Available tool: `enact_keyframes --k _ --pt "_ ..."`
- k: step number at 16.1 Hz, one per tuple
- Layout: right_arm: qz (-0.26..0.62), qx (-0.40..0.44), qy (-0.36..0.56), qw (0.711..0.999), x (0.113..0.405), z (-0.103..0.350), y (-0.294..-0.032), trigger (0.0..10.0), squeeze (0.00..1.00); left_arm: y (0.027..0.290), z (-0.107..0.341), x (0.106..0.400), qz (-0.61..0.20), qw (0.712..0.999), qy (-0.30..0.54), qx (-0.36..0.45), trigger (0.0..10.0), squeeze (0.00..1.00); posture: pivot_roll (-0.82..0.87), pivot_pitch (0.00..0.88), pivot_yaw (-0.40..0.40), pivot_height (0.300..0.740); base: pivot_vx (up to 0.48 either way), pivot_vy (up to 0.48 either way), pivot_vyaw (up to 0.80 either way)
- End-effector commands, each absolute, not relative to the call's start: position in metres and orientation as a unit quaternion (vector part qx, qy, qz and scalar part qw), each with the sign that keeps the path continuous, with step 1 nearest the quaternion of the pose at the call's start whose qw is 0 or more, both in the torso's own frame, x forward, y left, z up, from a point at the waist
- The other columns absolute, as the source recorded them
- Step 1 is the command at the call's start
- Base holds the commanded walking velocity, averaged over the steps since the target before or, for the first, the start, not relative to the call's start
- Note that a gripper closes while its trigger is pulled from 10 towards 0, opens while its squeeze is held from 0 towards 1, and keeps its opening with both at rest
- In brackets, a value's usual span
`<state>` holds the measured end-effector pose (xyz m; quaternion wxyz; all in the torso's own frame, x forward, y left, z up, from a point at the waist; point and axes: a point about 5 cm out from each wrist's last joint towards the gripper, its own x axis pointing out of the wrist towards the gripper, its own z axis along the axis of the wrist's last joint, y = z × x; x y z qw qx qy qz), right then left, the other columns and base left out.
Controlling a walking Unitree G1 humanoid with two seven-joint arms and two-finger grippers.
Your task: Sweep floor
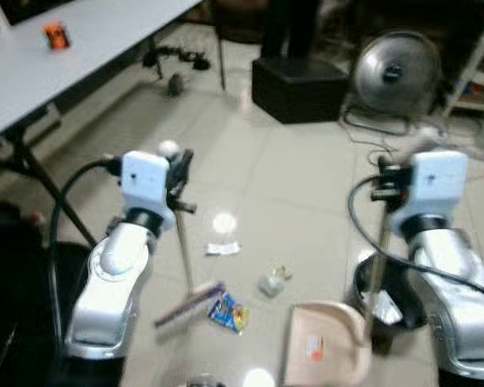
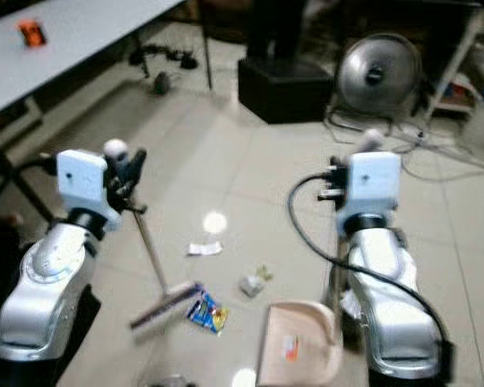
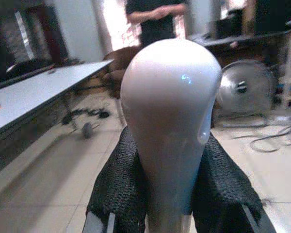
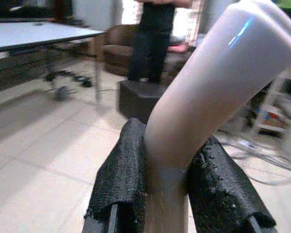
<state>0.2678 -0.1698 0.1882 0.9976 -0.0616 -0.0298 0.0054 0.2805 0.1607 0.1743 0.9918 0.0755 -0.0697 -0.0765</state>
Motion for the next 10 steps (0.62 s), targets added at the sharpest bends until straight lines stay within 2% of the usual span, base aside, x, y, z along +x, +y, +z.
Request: enact_keyframes --k 1,4,10 --pt "-0.005 -0.060 -0.052 0.997 0.266 0.195 -0.176 10.0 0.00 0.157 0.185 0.282 -0.079 0.989 -0.096 0.084 10.0 0.00 -0.02 0.062 0.034 0.740 0.424 0.000 0.00" --pt "-0.009 -0.059 -0.052 0.997 0.267 0.193 -0.176 10.0 0.00 0.157 0.185 0.282 -0.078 0.989 -0.094 0.083 10.0 0.00 -0.02 0.060 0.038 0.740 0.426 0.000 0.00" --pt "-0.014 -0.032 -0.042 0.999 0.264 0.182 -0.179 10.0 0.00 0.159 0.176 0.287 -0.066 0.992 -0.077 0.081 10.0 0.00 -0.01 0.075 0.059 0.740 0.000 0.000 0.00"
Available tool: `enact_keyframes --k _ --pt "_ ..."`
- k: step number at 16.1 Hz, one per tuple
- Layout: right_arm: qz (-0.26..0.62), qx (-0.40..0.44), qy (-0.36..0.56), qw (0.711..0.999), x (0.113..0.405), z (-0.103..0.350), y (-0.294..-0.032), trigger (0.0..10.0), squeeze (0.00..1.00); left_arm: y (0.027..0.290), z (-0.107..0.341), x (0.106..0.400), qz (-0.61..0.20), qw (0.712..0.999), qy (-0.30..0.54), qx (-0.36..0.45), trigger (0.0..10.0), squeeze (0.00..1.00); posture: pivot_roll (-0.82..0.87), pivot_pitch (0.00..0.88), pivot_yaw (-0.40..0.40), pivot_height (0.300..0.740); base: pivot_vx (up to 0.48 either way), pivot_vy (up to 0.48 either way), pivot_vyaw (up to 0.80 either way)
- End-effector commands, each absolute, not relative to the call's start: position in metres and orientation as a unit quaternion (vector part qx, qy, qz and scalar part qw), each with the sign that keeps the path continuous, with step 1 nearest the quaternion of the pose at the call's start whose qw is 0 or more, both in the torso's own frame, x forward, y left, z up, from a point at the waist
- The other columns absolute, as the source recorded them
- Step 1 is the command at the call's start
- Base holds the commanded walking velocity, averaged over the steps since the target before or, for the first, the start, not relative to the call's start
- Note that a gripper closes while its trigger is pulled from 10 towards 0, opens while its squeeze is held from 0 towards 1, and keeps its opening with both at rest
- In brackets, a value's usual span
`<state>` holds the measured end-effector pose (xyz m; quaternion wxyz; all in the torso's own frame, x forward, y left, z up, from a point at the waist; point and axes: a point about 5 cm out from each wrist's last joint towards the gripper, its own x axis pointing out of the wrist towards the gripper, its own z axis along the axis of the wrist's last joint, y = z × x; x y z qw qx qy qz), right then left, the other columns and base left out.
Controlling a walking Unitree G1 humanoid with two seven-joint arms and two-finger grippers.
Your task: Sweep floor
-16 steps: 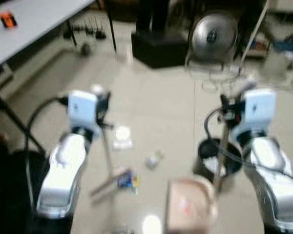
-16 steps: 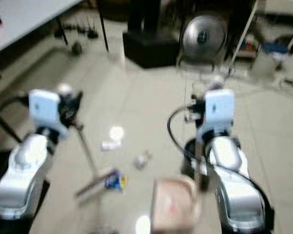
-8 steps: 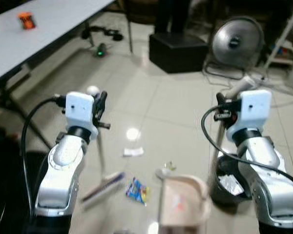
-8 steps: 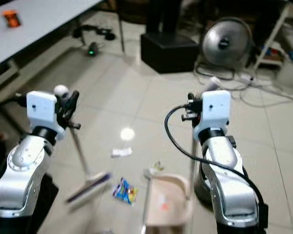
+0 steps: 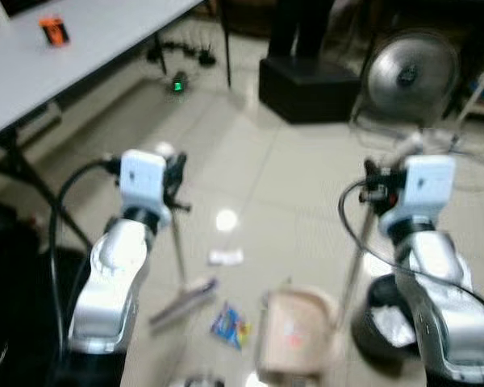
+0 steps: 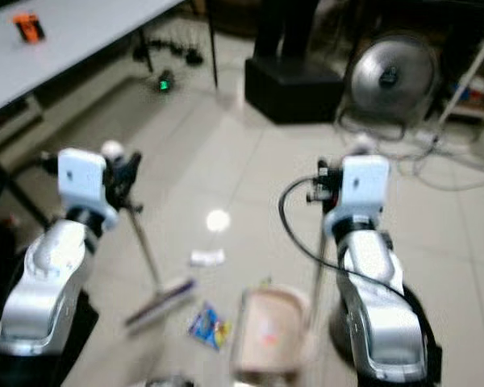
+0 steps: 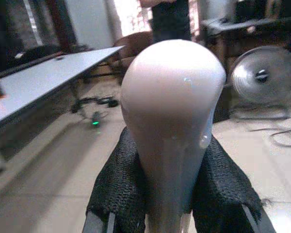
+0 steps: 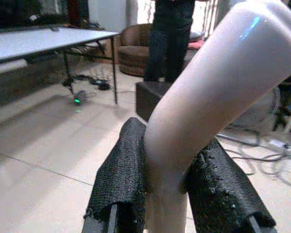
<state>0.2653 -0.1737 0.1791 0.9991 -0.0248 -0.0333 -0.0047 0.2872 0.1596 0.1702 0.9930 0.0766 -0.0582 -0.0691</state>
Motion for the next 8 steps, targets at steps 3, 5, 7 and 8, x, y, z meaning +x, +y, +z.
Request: enact_keyframes --k 3,5,7,8 --pt "-0.017 -0.036 -0.041 0.998 0.272 0.176 -0.177 10.0 0.00 0.162 0.169 0.291 -0.057 0.993 -0.064 0.087 10.0 0.00 -0.01 0.110 0.079 0.740 0.000 0.000 0.00" --pt "-0.020 -0.046 -0.038 0.998 0.277 0.169 -0.176 10.0 0.00 0.161 0.160 0.296 -0.057 0.992 -0.059 0.092 10.0 0.00 -0.01 0.137 0.100 0.740 0.000 0.000 0.00" --pt "-0.020 -0.060 -0.040 0.997 0.278 0.165 -0.177 10.0 0.00 0.160 0.156 0.300 -0.056 0.993 -0.058 0.089 10.0 0.00 0.00 0.158 0.099 0.740 0.000 0.000 0.00" --pt "-0.021 -0.077 -0.052 0.995 0.282 0.161 -0.178 10.0 0.00 0.157 0.155 0.309 -0.052 0.993 -0.069 0.078 10.0 0.00 0.01 0.204 0.093 0.740 0.000 0.000 0.00"
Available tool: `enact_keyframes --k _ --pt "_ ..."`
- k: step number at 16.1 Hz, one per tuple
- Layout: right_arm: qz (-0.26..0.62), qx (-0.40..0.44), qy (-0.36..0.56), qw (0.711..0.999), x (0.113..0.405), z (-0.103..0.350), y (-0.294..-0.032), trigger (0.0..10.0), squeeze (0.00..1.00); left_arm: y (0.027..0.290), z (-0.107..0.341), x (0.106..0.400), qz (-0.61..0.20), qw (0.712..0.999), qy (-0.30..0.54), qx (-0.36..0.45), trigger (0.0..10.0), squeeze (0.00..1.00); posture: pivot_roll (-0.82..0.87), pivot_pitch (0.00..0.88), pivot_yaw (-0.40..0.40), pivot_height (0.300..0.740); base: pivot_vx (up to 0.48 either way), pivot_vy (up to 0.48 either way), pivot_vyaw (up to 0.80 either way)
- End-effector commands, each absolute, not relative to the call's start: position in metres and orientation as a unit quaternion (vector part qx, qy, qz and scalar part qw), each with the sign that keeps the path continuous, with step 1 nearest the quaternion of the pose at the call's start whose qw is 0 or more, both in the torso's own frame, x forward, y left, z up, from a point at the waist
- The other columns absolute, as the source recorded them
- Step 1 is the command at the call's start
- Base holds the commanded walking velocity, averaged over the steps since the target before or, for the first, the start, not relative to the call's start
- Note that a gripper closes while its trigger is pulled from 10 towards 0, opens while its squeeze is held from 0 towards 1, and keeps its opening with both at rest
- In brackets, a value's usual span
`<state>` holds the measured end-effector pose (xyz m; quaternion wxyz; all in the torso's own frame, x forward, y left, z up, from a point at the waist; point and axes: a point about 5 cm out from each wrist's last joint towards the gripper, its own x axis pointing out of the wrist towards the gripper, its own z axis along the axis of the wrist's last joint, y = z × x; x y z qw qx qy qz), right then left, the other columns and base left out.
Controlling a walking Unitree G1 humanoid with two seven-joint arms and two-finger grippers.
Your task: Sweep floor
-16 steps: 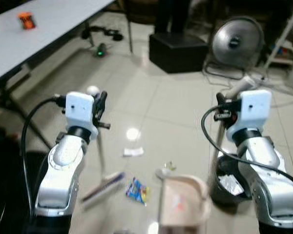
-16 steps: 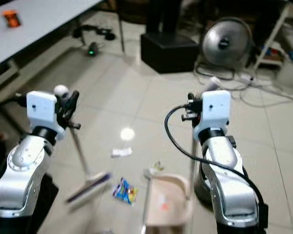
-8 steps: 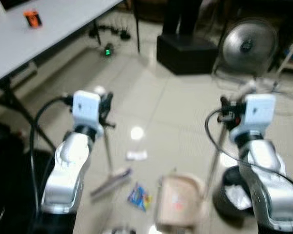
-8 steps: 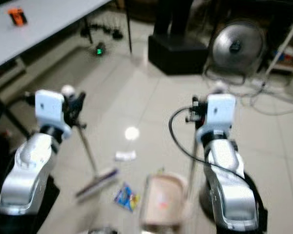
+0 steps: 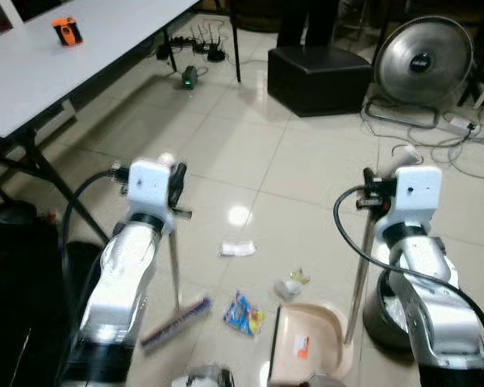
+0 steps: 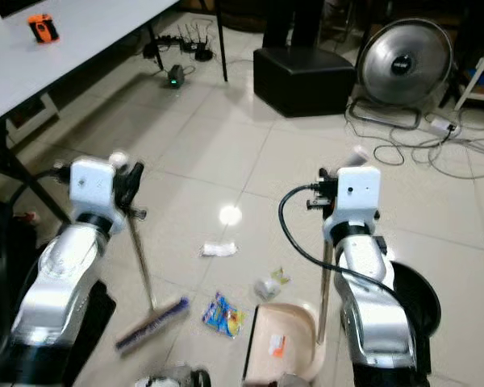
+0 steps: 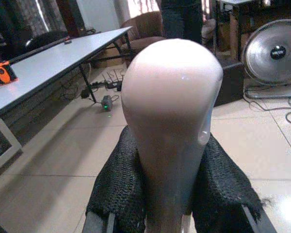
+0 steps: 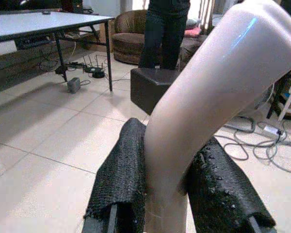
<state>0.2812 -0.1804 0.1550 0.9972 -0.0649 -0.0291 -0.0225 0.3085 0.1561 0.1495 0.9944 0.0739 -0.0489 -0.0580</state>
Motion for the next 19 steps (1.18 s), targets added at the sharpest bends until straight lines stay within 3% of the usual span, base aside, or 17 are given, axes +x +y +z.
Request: enact_keyframes --k 1,8,15,19 --pt "-0.019 -0.100 -0.067 0.993 0.287 0.162 -0.178 10.0 0.00 0.159 0.156 0.316 -0.039 0.993 -0.079 0.072 10.0 0.00 0.00 0.231 0.092 0.740 0.000 0.000 0.00" --pt "0.020 -0.161 -0.105 0.981 0.317 0.147 -0.174 10.0 0.00 0.154 0.147 0.339 -0.004 0.993 -0.111 0.047 10.0 0.00 -0.01 0.335 0.070 0.740 0.000 0.000 0.00" --pt "0.010 -0.128 -0.138 0.982 0.325 0.137 -0.157 10.0 0.00 0.144 0.141 0.347 0.029 0.989 -0.146 0.014 10.0 0.00 -0.01 0.388 0.079 0.740 0.000 0.000 0.00" --pt "0.040 -0.105 -0.159 0.981 0.326 0.139 -0.132 10.0 0.00 0.137 0.167 0.361 0.025 0.981 -0.191 -0.004 10.0 0.00 -0.01 0.402 0.079 0.740 0.000 0.000 0.00"
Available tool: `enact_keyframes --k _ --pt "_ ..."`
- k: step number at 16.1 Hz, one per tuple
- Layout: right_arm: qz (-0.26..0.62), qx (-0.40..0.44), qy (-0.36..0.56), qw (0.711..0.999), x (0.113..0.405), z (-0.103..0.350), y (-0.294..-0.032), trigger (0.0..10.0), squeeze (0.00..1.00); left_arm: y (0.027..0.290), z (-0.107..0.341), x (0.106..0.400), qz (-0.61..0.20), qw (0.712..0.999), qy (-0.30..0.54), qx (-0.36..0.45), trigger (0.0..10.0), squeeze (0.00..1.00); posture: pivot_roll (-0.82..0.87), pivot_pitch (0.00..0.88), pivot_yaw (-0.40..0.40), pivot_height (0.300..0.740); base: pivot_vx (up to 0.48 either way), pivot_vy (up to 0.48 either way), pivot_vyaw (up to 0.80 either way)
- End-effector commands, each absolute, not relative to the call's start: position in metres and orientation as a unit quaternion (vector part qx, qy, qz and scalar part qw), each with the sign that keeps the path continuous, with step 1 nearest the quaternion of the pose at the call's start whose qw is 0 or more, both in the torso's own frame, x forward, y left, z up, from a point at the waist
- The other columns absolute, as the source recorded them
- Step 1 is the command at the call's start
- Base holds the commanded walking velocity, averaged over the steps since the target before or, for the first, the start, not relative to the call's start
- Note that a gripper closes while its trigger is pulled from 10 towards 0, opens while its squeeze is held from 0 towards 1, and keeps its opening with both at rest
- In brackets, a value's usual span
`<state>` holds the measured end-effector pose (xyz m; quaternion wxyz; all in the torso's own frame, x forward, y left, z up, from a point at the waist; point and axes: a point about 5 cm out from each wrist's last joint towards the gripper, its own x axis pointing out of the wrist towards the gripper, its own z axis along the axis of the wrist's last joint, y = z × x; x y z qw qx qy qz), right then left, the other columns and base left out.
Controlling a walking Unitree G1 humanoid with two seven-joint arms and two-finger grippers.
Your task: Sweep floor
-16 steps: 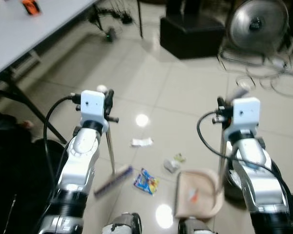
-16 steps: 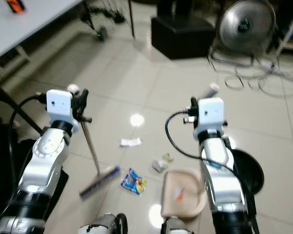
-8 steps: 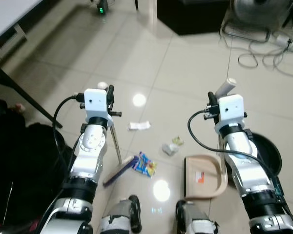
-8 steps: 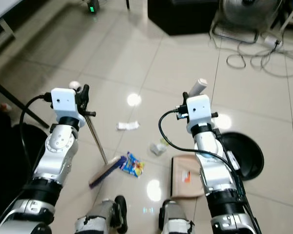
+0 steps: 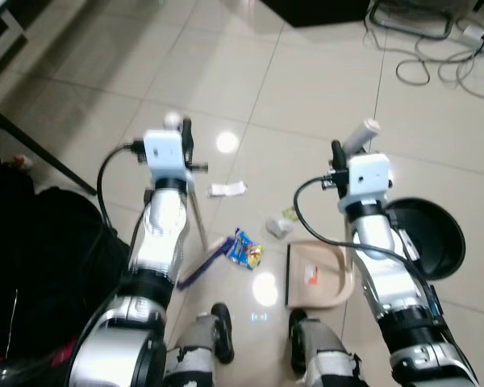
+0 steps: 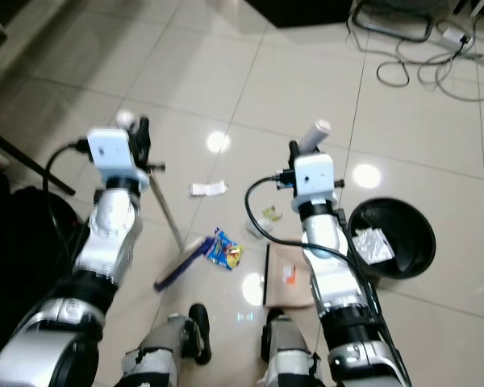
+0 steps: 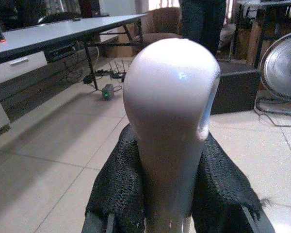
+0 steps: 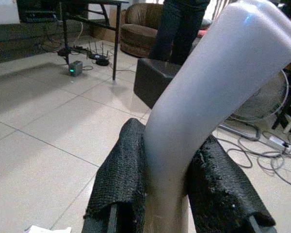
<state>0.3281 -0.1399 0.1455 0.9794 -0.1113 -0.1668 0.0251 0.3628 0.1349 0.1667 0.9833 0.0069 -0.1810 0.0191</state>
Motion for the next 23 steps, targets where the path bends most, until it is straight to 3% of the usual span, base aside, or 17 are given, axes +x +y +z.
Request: enact_keyframes --k 1,5,9,13,15,21,23 --pt "0.041 -0.106 -0.159 0.981 0.326 0.138 -0.131 10.0 0.00 0.136 0.170 0.362 0.020 0.980 -0.196 -0.003 10.0 0.00 0.00 0.404 0.078 0.740 0.000 0.000 0.00" --pt "0.022 -0.103 -0.164 0.981 0.333 0.139 -0.134 10.0 0.00 0.146 0.198 0.370 0.009 0.967 -0.253 0.012 10.0 0.00 0.00 0.408 0.084 0.740 0.000 0.000 0.00" --pt "0.024 -0.097 -0.168 0.981 0.335 0.140 -0.130 10.0 0.00 0.152 0.204 0.377 0.016 0.967 -0.254 0.011 10.0 0.00 0.00 0.401 0.083 0.740 0.000 0.000 0.00" --pt "0.010 -0.083 -0.185 0.979 0.339 0.146 -0.126 10.0 0.00 0.130 0.180 0.377 0.007 0.977 -0.209 0.041 10.0 0.00 -0.02 0.406 0.082 0.740 0.000 0.000 0.00" --pt "0.041 -0.071 -0.204 0.976 0.337 0.149 -0.107 10.0 0.00 0.108 0.164 0.375 -0.009 0.984 -0.176 0.028 10.0 0.00 -0.03 0.403 0.082 0.740 0.000 0.000 0.00" --pt "0.103 -0.079 -0.187 0.974 0.324 0.128 -0.071 10.0 0.00 0.100 0.164 0.379 0.027 0.988 -0.150 -0.001 10.0 0.00 -0.02 0.410 0.088 0.740 0.000 0.000 0.00" --pt "0.100 -0.087 -0.170 0.976 0.323 0.120 -0.072 10.0 0.00 0.094 0.173 0.381 0.019 0.986 -0.163 -0.020 10.0 0.00 -0.01 0.409 0.089 0.740 0.000 0.000 0.00"
